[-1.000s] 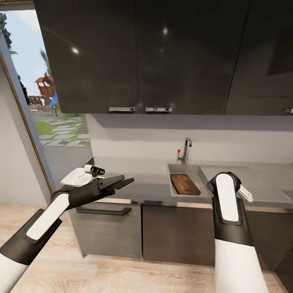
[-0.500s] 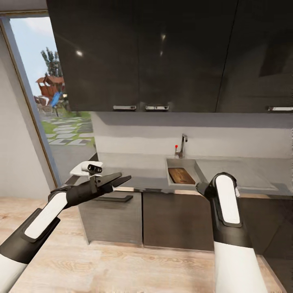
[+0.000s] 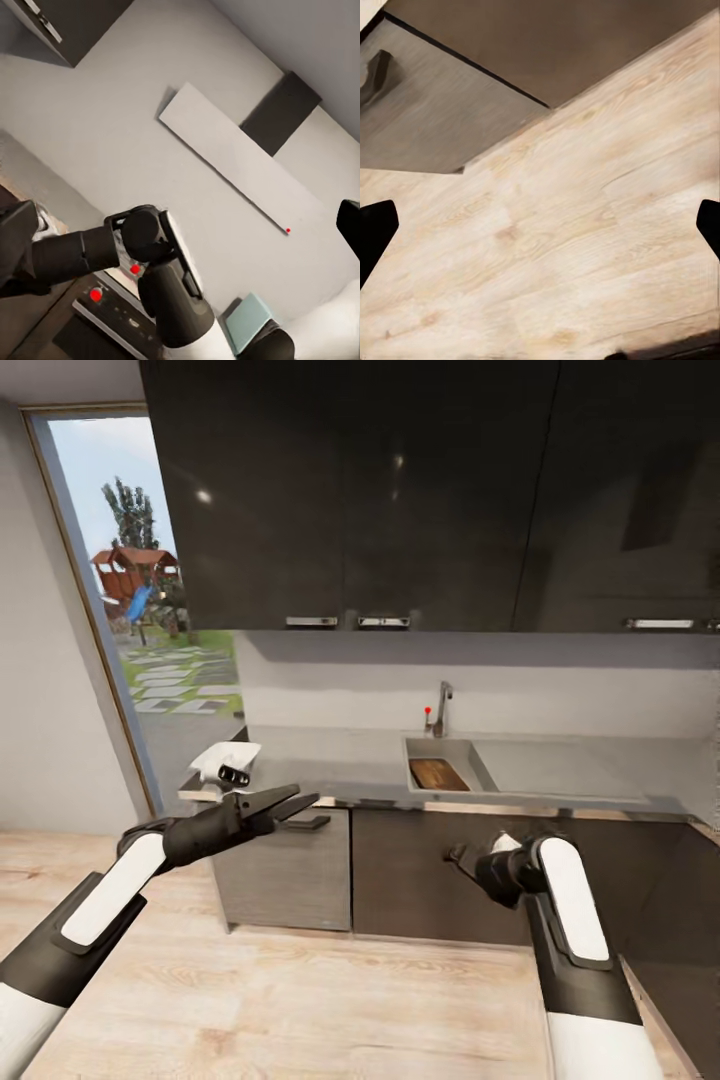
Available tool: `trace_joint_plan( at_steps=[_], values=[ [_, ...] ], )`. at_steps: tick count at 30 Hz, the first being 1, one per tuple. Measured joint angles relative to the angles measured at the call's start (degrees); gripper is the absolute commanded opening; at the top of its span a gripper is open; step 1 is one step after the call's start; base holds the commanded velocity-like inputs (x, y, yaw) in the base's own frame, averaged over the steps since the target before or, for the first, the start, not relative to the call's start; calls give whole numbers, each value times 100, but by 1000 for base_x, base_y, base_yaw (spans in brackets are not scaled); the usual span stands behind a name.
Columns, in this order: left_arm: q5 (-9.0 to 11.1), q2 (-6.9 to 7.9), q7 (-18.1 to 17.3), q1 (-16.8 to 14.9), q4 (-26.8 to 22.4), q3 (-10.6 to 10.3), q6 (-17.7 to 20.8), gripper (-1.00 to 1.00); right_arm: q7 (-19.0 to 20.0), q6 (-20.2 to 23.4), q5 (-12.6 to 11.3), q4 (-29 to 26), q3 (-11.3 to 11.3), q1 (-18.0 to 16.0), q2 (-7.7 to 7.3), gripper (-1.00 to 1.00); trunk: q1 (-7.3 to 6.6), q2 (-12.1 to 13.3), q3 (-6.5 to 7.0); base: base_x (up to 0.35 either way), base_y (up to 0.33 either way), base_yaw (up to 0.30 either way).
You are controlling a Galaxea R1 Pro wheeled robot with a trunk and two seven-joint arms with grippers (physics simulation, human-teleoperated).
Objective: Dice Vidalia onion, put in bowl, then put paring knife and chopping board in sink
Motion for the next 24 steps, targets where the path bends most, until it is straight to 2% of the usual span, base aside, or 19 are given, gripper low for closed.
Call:
trace_joint_plan(
  at_steps=[1, 2, 3, 4, 5, 7, 8, 11, 12, 13, 14, 16, 17, 18, 19, 20, 21, 22, 24],
  values=[
    [-1, 7, -4, 0, 65, 2, -3, 100, 281, 4, -4, 147, 0, 42, -208, 100, 0, 0, 0, -341, 0, 0],
    [-4, 24, -15, 1, 221, 5, -7, 100, 747, 8, 0, 424, 6, 78, -534, 100, 1, 0, -1, -285, 0, 0],
    [-9, 42, -29, 2, 507, 37, -13, 100, 1480, 19, 24, 944, 143, 104, -1033, 100, -1, 0, -1, -197, 0, 0],
    [-14, 41, -26, -2, 645, 114, -22, 100, 1807, 22, -6, 1236, 501, 113, -1285, 100, -1, 0, 0, -163, 0, 0],
    [-17, 41, -23, -2, 713, 184, -42, 100, 1863, 23, -10, 1287, 613, 114, -1327, 100, -2, -1, 0, -104, 0, 0],
    [-30, 42, -19, -1, 848, 294, -93, 100, 1973, 31, -14, 1354, 970, 116, -1407, 100, -3, -1, 0, -47, 0, 0],
    [-40, 41, -17, -1, 1056, 342, -147, 100, 2017, 28, -20, 1376, 1287, 118, -1444, 100, -3, -1, -1, -22, 0, 0],
    [-75, 44, -17, 0, 1554, 367, -300, 100, 2041, 33, 11, 1375, 1665, 118, -1472, 100, -3, 0, -1, -8, 0, 0],
    [-93, 45, -17, 0, 1667, 367, -340, 100, 2043, 34, 21, 1362, 1726, 118, -1476, 100, -4, -1, 0, -2, 0, 0],
    [-273, 50, -34, 1, 2140, 377, -525, 100, 2047, 25, 68, 1253, 2035, 119, -1480, 100, -4, -2, -1, -1, 0, 0],
    [-377, 67, -45, 1, 2402, 384, -580, 100, 2048, 30, 179, 1216, 2246, 119, -1478, 100, -3, 0, -1, 0, 0, 0],
    [-506, 164, -50, 0, 2725, 390, -645, 100, 2047, 33, 562, 1239, 2645, 119, -1471, 100, -3, -1, -1, 0, 0, 0],
    [-575, 254, -44, 0, 2924, 390, -690, 100, 2048, 29, 968, 1323, 2963, 120, -1466, 100, -4, -1, -1, 0, 0, 0],
    [-630, 336, -40, 0, 3156, 388, -760, 100, 2053, 27, 1518, 1490, 3336, 121, -1459, 100, -3, 0, -1, 0, 0, 0],
    [-676, 391, -43, 1, 3426, 386, -886, 100, 2069, -341, 2155, 1744, 3708, 121, -1448, 100, -3, 0, -1, 0, 0, 0],
    [-696, 411, -48, 1, 3582, 385, -972, 100, 2082, -648, 2492, 1906, 3886, 121, -1437, 100, -3, 0, -1, 0, 0, 0],
    [-751, 449, -63, 2, 4029, 380, -1295, 100, 2180, -1503, 3371, 2476, 4251, 123, -1402, 100, -4, -1, -2, 0, 0, 0],
    [-757, 456, -69, 1, 4207, 378, -1401, 100, 2231, -1773, 3625, 2703, 4340, 122, -1392, 100, -3, 1, -1, 0, 0, 0],
    [-797, 479, -76, 2, 4863, 367, -1833, 100, 2591, -2727, 4265, 3608, 4549, 123, -1358, 100, -4, 0, -2, 0, 0, 0]
  ],
)
